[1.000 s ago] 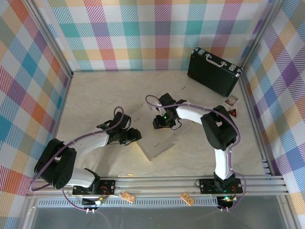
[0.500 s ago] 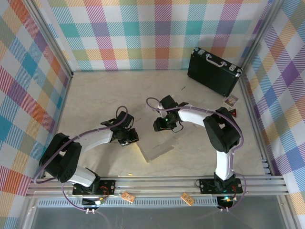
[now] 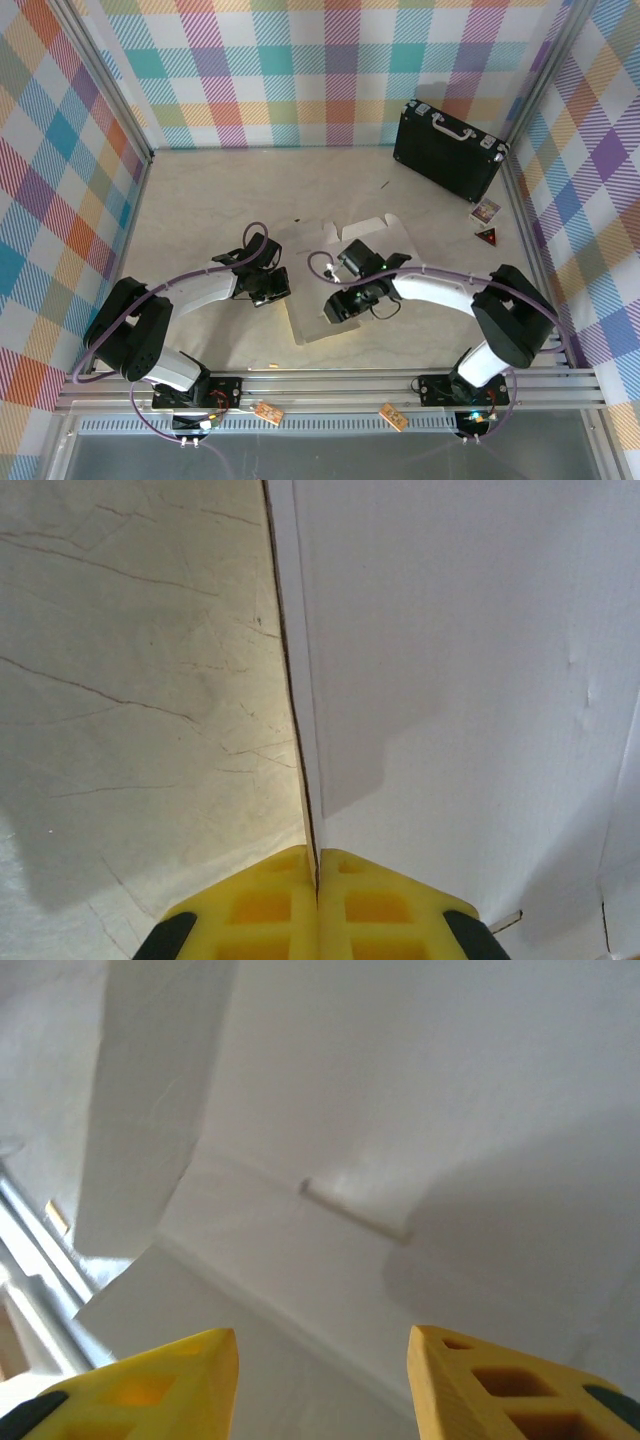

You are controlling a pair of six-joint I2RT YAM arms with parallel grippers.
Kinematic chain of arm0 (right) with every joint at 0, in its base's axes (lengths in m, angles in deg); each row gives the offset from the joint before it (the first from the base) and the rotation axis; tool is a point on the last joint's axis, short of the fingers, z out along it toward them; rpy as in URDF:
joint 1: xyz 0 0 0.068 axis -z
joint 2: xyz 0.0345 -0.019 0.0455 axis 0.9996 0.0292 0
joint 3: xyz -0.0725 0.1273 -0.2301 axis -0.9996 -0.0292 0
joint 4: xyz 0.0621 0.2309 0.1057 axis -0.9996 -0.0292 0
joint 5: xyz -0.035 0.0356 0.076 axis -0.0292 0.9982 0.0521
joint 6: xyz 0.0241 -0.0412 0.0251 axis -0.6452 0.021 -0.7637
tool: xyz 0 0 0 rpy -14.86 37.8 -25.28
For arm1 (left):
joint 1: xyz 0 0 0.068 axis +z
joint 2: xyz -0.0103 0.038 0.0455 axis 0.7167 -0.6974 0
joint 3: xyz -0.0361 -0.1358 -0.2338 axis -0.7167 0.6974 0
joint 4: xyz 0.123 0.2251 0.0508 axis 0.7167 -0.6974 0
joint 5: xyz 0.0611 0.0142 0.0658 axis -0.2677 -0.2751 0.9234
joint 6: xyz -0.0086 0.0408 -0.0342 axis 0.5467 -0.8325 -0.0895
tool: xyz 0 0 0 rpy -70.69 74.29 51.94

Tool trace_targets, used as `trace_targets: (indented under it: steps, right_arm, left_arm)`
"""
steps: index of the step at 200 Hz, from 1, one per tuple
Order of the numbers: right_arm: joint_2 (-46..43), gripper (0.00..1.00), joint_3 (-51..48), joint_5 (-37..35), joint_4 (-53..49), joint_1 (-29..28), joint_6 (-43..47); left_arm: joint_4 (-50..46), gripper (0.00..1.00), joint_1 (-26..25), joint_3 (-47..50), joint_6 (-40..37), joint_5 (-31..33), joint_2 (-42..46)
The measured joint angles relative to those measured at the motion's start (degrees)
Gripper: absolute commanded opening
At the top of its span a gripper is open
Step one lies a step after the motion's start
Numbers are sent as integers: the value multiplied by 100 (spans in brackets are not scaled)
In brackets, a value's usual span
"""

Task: Fold the paper box

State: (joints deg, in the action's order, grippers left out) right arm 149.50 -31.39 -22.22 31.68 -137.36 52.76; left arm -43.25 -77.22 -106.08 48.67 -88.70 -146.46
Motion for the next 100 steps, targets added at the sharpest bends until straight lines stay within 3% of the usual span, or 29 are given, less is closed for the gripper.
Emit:
trace_targets:
  steps: [54, 100]
  right_arm:
    - [232, 45, -299, 144, 334, -616, -13]
    - [350, 44, -435, 101, 605, -752, -37]
  left_arm:
    - [50, 0, 0, 20, 140, -44, 52]
    - [109, 0, 105, 127, 254, -188, 199]
